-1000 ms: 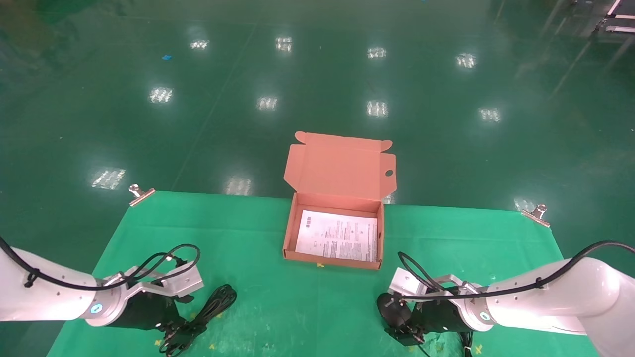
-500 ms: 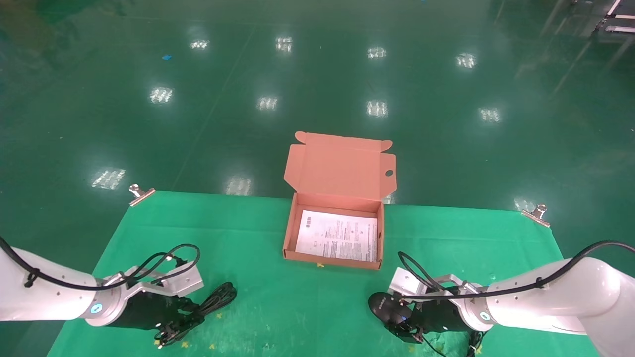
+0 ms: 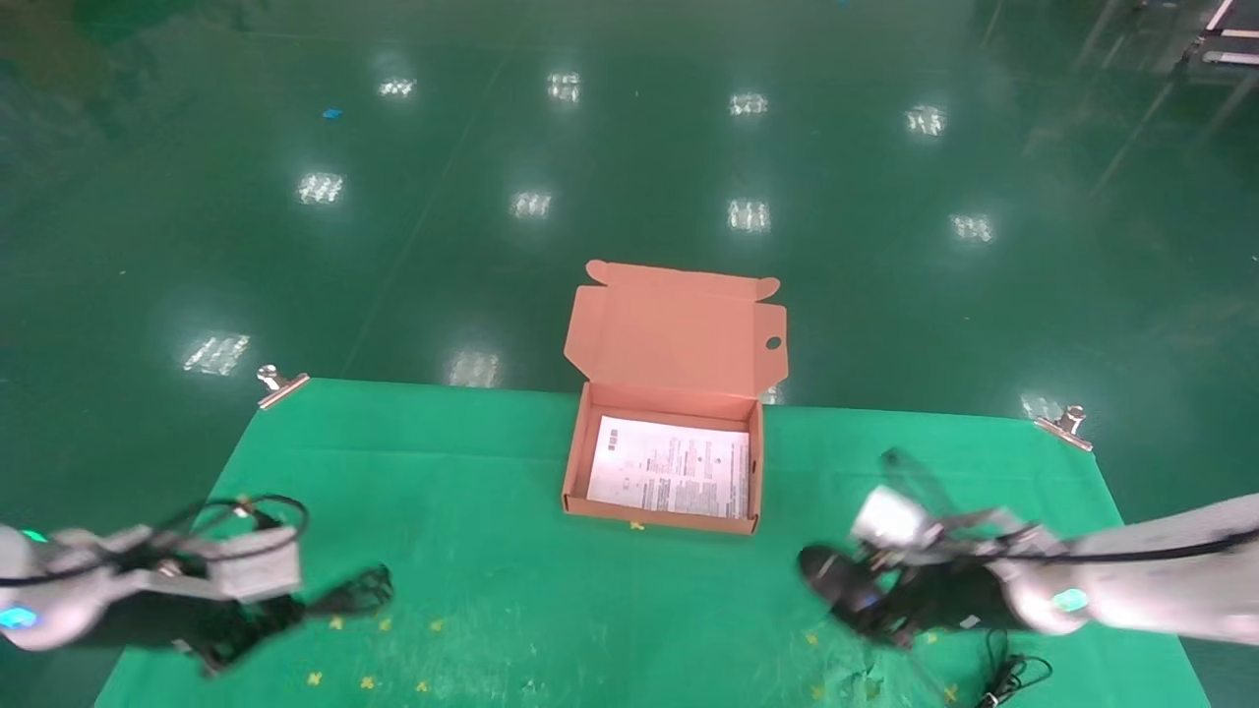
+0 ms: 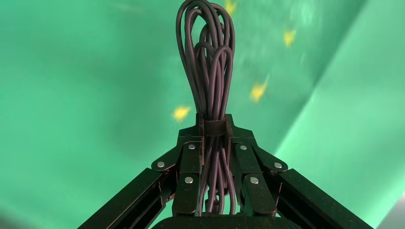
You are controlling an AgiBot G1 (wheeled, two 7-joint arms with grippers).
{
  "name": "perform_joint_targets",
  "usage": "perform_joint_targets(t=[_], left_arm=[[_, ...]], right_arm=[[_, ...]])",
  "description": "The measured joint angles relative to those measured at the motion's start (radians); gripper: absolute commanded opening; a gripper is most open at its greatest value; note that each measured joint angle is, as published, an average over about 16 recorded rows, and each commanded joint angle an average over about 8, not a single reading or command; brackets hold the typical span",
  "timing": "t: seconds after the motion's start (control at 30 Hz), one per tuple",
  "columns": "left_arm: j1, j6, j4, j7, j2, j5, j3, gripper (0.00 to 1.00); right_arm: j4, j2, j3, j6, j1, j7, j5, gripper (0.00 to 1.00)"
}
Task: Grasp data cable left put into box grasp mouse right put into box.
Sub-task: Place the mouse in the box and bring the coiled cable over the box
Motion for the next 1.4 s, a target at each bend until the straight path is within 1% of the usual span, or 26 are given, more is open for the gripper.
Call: perform_joint_targets(t=[0.1, 0.23, 0.37, 0.47, 0.53, 0.63, 0.77, 0.9, 1.03, 1.17, 1.3, 1.4], left_arm=[[-0.013, -0.019, -0.093, 0.028, -0.048, 0.021, -0.012, 0.00], [-0.044, -0.076, -0.185, 0.068, -0.080, 0.052, -0.033, 0.00], [-0.088, -0.145, -0.214, 0.109, -0.071, 0.073, -0.056, 0.00], [-0.130, -0.195, -0.198, 0.139, -0.041, 0.086, -0.069, 0.00], [-0.159, -0.226, -0.176, 0.160, -0.013, 0.094, -0.075, 0.00], [-0.201, -0.270, -0.133, 0.190, 0.035, 0.107, -0.080, 0.00], [-0.250, -0.318, -0.064, 0.215, 0.101, 0.128, -0.080, 0.00], [-0.290, -0.355, 0.003, 0.228, 0.161, 0.151, -0.077, 0.00], [-0.318, -0.379, 0.055, 0.231, 0.204, 0.169, -0.074, 0.00], [-0.337, -0.393, 0.089, 0.231, 0.231, 0.181, -0.072, 0.00], [-0.339, -0.394, 0.097, 0.235, 0.237, 0.181, -0.070, 0.00], [-0.331, -0.386, 0.086, 0.238, 0.229, 0.176, -0.068, 0.00]], right_arm=[[0.116, 0.058, 0.020, 0.002, 0.012, 0.080, -0.017, 0.00], [0.262, 0.107, 0.050, 0.026, 0.043, 0.182, -0.043, 0.00], [0.351, 0.106, 0.076, 0.072, 0.094, 0.244, -0.066, 0.00], [0.366, 0.072, 0.091, 0.115, 0.144, 0.247, -0.072, 0.00], [0.351, 0.037, 0.099, 0.146, 0.180, 0.228, -0.066, 0.00], [0.295, -0.029, 0.109, 0.189, 0.235, 0.176, -0.042, 0.00], [0.183, -0.123, 0.120, 0.240, 0.298, 0.075, 0.010, 0.00], [0.059, -0.209, 0.133, 0.271, 0.343, -0.036, 0.074, 0.00], [-0.044, -0.275, 0.144, 0.282, 0.370, -0.129, 0.132, 0.00], [-0.118, -0.319, 0.154, 0.277, 0.383, -0.196, 0.178, 0.00], [-0.162, -0.342, 0.158, 0.267, 0.381, -0.234, 0.205, 0.00], [-0.182, -0.349, 0.156, 0.261, 0.374, -0.243, 0.213, 0.00]])
